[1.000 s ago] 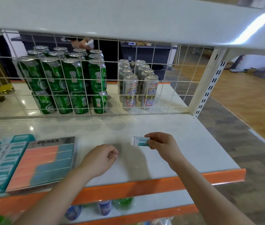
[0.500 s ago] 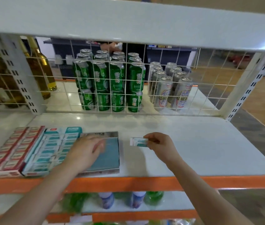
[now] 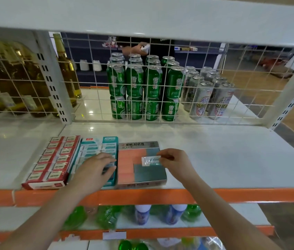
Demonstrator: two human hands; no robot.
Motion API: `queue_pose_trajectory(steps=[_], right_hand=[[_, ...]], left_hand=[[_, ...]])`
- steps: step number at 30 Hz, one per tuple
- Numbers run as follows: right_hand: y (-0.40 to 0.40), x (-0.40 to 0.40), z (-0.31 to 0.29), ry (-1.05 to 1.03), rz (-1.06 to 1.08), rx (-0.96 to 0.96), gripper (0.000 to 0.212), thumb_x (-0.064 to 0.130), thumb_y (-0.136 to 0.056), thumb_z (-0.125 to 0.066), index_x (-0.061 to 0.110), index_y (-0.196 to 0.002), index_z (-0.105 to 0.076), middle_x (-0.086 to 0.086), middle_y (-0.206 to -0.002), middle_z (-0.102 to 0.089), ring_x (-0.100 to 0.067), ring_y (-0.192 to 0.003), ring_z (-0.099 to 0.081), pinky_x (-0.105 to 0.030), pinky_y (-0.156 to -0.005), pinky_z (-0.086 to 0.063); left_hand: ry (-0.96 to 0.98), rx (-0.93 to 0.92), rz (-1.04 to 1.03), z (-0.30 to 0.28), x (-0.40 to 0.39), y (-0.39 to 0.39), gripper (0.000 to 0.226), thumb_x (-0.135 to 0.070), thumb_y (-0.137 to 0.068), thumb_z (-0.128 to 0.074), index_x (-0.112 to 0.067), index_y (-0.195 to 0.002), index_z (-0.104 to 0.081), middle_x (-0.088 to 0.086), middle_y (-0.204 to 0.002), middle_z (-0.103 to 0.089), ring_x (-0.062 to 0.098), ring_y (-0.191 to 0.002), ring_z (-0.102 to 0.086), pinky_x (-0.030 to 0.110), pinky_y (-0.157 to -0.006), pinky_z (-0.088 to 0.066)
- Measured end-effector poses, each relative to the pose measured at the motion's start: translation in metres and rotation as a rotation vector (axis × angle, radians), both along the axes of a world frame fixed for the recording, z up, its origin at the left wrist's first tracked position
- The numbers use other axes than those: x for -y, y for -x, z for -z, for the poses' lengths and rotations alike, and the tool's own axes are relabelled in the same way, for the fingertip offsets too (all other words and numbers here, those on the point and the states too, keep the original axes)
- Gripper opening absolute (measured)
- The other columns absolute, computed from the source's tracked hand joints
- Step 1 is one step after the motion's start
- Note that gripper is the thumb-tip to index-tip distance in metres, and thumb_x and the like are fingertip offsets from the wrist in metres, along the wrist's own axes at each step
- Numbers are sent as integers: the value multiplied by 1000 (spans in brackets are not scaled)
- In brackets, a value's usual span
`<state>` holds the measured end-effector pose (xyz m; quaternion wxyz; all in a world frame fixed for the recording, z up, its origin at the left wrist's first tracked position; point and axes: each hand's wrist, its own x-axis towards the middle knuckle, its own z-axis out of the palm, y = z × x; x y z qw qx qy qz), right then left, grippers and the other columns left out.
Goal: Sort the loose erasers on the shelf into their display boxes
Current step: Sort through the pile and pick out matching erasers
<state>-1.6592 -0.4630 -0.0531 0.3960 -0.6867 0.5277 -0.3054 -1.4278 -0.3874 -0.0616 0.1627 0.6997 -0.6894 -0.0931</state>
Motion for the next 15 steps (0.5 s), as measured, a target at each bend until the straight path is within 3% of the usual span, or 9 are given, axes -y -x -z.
queue_pose_trajectory(steps=[7,11,15], right_hand=[[-25,-12,-5,2,8,11,21,2,-84,-56,9,-99,-69,8,-73,-60,-5,-66,-53,-12,-59,-41],[-44,-21,-6,-13,-32,16,22,1,-85,-54,9,-100,-69,6,-77,-61,-11,-74,-56,-19,-69,-46],[-67,-29,-1,-30,-75,14,21,3,-86,-53,9,-99,-67,6,-78,-62,-9,-74,-56,-19,-68,-46]], left_hand=[[34,-3,10,-11,-9,-14,35,-33,-94,-49,-23,-128,-53,-7,-131,-52,9,-111,-52,26,-98,-41],[43,27,2,-16,-18,-35,39,-39,-91,-52,-25,-128,-52,-9,-134,-49,7,-119,-47,23,-99,-37],[-2,71,64,-12,-32,-58,52,-46,-85,-58,-23,-131,-50,-9,-135,-49,5,-123,-44,19,-105,-29]])
